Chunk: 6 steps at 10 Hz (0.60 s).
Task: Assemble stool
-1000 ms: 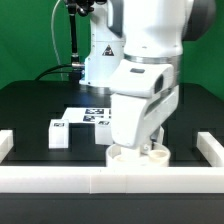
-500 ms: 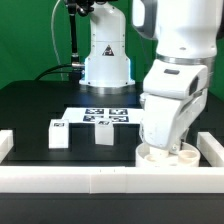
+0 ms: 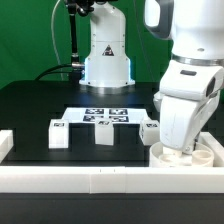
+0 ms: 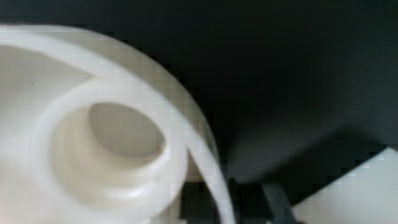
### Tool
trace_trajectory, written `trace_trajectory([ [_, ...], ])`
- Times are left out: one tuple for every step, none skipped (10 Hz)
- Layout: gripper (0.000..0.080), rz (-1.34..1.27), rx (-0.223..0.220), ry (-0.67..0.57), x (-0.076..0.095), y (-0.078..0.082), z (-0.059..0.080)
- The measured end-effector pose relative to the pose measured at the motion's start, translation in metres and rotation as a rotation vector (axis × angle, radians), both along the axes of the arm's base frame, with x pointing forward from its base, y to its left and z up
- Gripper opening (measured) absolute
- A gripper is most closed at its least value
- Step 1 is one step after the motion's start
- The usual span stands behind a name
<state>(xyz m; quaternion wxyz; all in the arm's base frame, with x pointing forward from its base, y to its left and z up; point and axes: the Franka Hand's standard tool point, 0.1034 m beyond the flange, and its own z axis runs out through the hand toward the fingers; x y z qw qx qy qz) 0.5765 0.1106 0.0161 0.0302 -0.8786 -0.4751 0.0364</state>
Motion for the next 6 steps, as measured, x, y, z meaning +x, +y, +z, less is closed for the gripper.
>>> trace_trajectory([
  [0.0029,0.000,0.000,0.000,0.0000,0.0004,0.0000],
  [0.0029,-0.001,0.000,0.000,-0.0001,0.0000,-0.0001],
  [0.0029,-0.001,0.000,0.000,-0.0002,-0.0001,-0.0002],
  [0.0214,-0.001,0.000,0.000,-0.0002,-0.0002,-0.0002],
  [0.0214,-0.001,0.000,0.000,-0.0002,-0.0002,-0.0002],
  [0.0397,-0.001,0.000,0.000,-0.0002,-0.0003,-0.0002],
])
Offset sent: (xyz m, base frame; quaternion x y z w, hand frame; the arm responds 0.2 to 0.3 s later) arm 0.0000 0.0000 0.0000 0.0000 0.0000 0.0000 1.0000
